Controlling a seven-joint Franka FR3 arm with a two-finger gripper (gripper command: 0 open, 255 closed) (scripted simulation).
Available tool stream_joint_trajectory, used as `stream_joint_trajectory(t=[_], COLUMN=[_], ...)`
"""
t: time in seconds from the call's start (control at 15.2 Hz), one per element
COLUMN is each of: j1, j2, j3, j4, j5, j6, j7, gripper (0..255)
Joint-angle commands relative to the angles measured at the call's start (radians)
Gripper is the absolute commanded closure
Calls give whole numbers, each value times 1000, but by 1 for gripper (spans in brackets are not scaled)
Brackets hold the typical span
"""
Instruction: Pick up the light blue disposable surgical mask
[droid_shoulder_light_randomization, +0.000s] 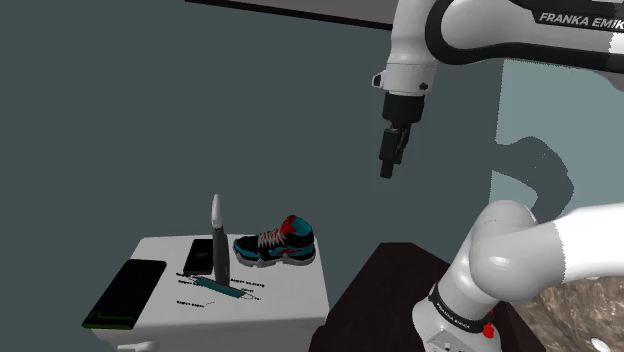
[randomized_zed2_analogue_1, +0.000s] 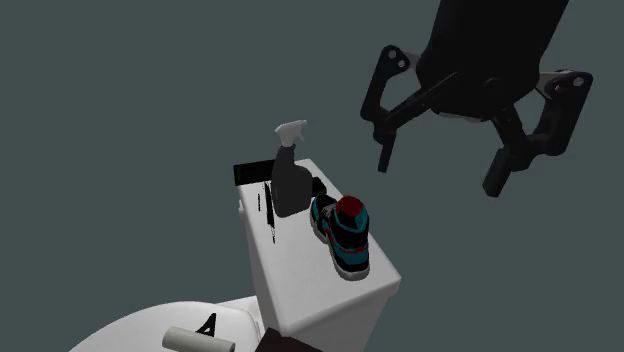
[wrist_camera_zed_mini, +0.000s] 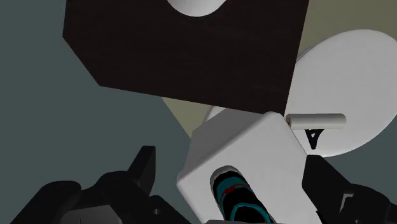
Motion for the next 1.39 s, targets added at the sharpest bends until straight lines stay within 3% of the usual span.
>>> stream_joint_trajectory(t=[0.0,0.73,1.32], j1=[0,89,128], j2=[0,264,562], j3=[0,185,334], j4=[0,-22,66], j5=[0,60,10], j6=[0,334,570], j7=[0,49,125], gripper=[0,0,0])
